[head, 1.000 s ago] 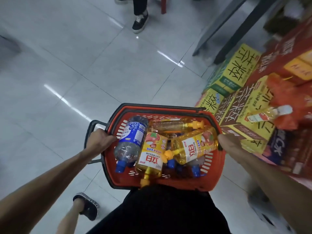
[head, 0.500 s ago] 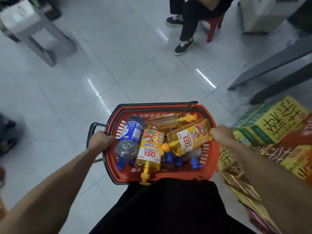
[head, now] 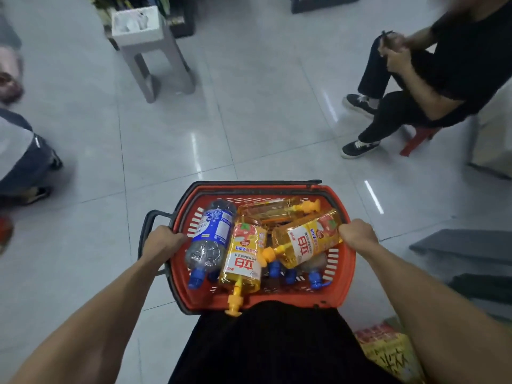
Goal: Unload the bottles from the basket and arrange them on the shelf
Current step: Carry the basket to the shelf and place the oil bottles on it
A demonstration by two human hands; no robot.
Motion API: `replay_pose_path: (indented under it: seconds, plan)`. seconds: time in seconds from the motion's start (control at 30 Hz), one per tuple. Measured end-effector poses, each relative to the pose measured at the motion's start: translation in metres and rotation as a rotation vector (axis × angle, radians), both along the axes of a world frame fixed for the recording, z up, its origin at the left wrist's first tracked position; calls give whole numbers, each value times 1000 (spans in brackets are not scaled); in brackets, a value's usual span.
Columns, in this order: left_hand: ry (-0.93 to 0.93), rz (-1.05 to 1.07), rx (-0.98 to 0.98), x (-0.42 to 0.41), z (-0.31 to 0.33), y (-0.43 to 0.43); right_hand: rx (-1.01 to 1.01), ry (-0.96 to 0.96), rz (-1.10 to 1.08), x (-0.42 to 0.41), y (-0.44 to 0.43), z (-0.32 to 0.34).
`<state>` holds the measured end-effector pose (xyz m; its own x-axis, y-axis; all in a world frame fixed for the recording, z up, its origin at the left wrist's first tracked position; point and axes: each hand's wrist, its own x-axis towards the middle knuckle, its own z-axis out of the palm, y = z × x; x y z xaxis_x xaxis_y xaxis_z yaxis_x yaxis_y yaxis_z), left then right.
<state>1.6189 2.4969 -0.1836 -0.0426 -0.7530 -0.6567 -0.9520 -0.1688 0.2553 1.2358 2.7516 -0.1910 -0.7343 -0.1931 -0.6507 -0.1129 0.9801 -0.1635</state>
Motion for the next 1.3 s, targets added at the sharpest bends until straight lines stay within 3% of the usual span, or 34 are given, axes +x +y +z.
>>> replay_pose_path:
  seconds: [0.37, 0.67, 0.9, 1.3]
  plan:
    - [26, 111, 73, -63, -4, -197, 71, 38, 201, -89, -229, 9]
    - [31, 159, 0, -144, -2, -341, 24, 73, 229, -174, -398, 15]
    - [-48, 187, -34, -229, 21, -483, -53, -23, 261, -271, -555, 0]
    - [-37, 291, -38, -288, 10, -688, -29, 3, 385, -345, -815, 2]
